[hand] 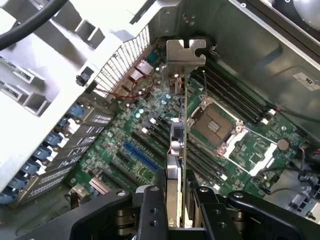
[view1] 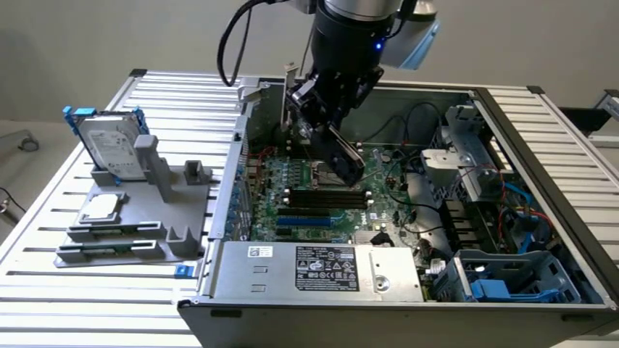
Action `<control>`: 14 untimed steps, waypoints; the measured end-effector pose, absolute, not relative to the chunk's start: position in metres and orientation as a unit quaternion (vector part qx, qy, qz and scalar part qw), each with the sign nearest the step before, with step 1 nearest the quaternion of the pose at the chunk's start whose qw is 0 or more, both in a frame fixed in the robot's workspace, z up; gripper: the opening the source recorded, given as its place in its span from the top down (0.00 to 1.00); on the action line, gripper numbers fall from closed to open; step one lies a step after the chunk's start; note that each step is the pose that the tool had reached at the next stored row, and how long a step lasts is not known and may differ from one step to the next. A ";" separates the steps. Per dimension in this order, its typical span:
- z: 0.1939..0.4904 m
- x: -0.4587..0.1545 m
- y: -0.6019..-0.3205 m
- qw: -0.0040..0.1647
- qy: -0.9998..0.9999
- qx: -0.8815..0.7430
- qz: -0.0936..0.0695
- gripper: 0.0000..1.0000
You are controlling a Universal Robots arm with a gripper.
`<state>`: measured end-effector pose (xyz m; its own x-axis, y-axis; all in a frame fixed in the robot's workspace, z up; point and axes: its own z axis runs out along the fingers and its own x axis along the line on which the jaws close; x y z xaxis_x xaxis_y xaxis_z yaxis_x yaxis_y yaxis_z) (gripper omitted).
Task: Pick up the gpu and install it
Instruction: 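Insert the gpu into the slot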
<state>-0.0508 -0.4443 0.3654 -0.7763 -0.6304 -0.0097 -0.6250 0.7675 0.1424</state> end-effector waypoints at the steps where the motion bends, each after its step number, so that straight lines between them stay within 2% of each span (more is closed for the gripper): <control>1: 0.365 -0.051 -0.444 0.020 -0.937 0.342 -0.069 0.74; 14: 0.355 -0.051 -0.444 0.019 -0.891 0.450 -0.062 0.74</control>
<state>-0.0508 -0.4443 0.3553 -0.5939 -0.8042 -0.0224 -0.7995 0.5868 0.1280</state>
